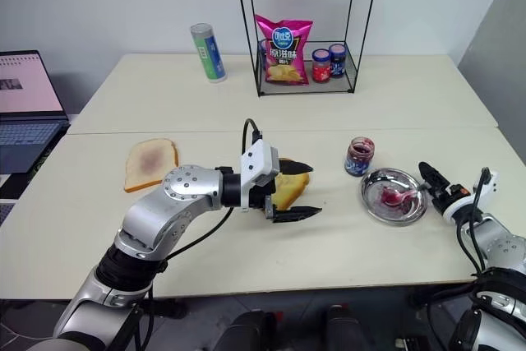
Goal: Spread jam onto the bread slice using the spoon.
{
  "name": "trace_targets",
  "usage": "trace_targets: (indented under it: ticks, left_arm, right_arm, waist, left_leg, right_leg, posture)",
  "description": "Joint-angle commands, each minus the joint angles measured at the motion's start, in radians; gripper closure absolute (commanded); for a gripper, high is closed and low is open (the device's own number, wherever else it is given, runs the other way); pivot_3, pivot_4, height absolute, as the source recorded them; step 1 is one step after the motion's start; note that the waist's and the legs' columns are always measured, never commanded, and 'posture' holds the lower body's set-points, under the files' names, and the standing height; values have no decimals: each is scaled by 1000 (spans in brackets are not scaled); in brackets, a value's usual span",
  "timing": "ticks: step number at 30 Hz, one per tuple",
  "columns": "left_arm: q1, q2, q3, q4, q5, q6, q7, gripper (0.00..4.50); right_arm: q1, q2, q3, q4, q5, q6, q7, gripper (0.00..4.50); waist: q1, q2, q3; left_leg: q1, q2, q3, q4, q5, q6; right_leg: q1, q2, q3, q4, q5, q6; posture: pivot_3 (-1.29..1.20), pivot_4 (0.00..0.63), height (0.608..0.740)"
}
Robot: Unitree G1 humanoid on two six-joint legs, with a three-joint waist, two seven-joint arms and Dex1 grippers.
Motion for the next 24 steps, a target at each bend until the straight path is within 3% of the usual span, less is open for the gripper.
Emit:
trace_targets:
  ticks: [1,13,17,24]
  left_arm:
    - [-12,3,32,-42,-5,-3,5,0]
    - [-23,3,36,-20,-4,-14,-9,0]
    - [-34,-4,32,-5,-3,-20,-14,0]
    - [-1,-9,114,-8,-59,11,10,0]
  right_arm:
    - [0,-7,-8,-4,2,16,13,1782]
    - [30,-16,-40,-47,14,43,13,4397]
    - [36,-15,-52,-96,36,60,0,4452]
    - [-3,32,-59,-447,180,138,-123,4452]
  waist:
    - [0,0,0]
    - [5,0,0]
    - [7,0,0]
    - [1,1,0]
  left_leg:
    - [0,0,0,0,0,0]
    - [0,-1,0,2,0,0]
    - [-1,-1,-1,3,0,1]
    - [-2,0,-1,3,0,1]
  right_leg:
    - [0,0,0,0,0,0]
    - [1,0,0,0,1,1]
    - [1,0,0,0,1,1]
    - [-1,-1,0,0,1,1]
  posture:
    - [0,150,740]
    - [0,150,740]
    - [0,150,740]
    - [0,150,740]
